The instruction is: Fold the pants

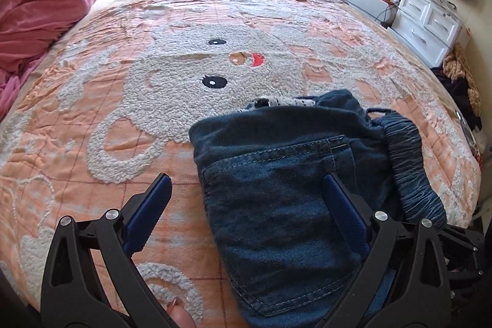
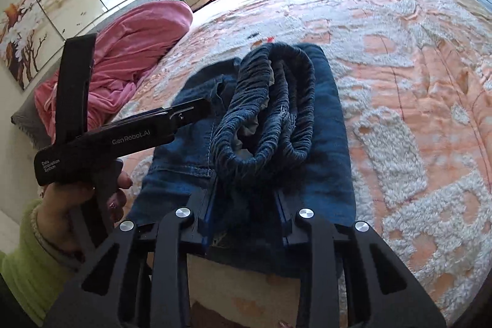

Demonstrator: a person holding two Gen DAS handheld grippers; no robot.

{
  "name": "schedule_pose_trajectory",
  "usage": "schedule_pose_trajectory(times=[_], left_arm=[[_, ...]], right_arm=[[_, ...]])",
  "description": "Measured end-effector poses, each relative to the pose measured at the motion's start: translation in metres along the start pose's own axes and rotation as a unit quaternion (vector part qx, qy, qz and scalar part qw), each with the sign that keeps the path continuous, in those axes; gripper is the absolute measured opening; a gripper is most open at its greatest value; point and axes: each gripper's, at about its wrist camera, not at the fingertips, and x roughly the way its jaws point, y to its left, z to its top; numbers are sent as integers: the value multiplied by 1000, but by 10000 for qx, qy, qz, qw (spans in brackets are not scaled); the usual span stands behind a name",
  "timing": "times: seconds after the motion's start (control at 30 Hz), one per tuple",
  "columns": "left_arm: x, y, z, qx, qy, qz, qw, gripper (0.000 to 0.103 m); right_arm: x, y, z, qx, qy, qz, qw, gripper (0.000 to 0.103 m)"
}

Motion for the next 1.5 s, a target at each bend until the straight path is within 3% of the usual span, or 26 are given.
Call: schedule_pose_trajectory(times=[0.23, 0.6, 0.97, 1.2, 1.5], left_arm=[[6, 0, -3, 57, 4, 32, 10000, 92], [-4, -4, 0, 141, -90, 50, 9998, 92], [-21, -8, -5, 179, -216, -54, 9996, 92], [-20, 0, -20, 35, -52, -159, 9999, 92], [-12, 2, -30, -147, 60, -277, 9995, 92]], right_arm=[[5, 7, -3, -376, -38, -213, 9991, 34], [-17, 12, 5, -624, -454, -414, 9962, 64], [-40, -20, 25, -272, -920, -605, 9936, 68], [-36, -47, 42, -37, -646, -660, 9957, 68], [8, -64, 71, 36, 30, -257, 9997, 65]])
